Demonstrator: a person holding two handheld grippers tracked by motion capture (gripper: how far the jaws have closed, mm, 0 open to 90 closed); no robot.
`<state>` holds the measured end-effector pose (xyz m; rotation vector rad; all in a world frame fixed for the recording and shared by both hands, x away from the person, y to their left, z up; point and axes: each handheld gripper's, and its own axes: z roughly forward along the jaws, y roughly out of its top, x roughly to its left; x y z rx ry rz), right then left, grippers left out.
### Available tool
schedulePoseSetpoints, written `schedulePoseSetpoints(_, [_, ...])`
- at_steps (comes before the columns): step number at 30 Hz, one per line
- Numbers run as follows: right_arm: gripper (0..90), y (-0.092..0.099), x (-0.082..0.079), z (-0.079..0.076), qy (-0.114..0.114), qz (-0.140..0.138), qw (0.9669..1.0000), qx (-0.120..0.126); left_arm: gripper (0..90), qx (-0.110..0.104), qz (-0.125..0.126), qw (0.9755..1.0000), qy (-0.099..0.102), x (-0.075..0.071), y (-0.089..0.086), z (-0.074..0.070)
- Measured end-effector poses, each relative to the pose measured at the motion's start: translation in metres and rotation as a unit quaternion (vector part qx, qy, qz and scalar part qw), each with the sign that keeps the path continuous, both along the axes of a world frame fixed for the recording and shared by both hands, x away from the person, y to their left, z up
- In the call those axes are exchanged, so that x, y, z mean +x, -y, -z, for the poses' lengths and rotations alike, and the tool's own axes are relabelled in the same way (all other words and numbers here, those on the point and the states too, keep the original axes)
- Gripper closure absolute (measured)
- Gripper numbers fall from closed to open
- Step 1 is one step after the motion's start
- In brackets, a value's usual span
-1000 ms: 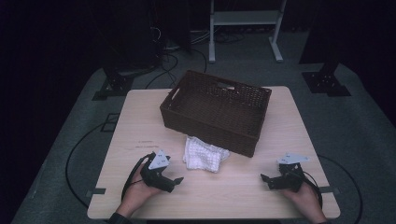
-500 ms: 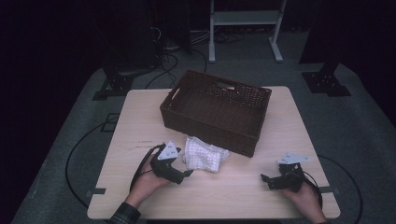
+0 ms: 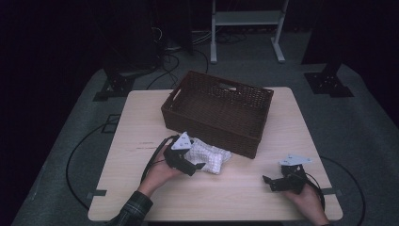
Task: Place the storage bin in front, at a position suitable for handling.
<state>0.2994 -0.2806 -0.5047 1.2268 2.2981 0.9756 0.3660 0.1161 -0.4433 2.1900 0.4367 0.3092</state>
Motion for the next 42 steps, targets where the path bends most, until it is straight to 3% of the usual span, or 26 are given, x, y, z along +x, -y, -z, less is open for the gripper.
schedulePoseSetpoints(13, [3.2, 0.0, 0.0, 0.0, 0.0, 0.0, 1.0, 0.0, 2.4, 0.004, 0.023, 0.9995, -0.019, 0.021, 0.019, 0.014])
schedulePoseSetpoints(25, [3.2, 0.0, 0.0, 0.0, 0.0, 0.0, 1.0, 0.0, 2.5, 0.028, 0.045, 0.9975, -0.047, 0.031, 0.033, 0.035])
schedulePoseSetpoints(33, [3.2, 0.0, 0.0, 0.0, 0.0, 0.0, 1.0, 0.0, 2.6, 0.058, 0.049, 0.9951, -0.064, 0.034, 0.034, 0.047])
schedulePoseSetpoints(37, [3.2, 0.0, 0.0, 0.0, 0.0, 0.0, 1.0, 0.0, 5.4, 0.061, 0.05, 0.9949, -0.064, 0.033, 0.035, 0.048])
schedulePoseSetpoints(42, [3.2, 0.0, 0.0, 0.0, 0.0, 0.0, 1.0, 0.0, 18.2, 0.059, 0.057, 0.9945, -0.066, 0.032, 0.031, 0.046])
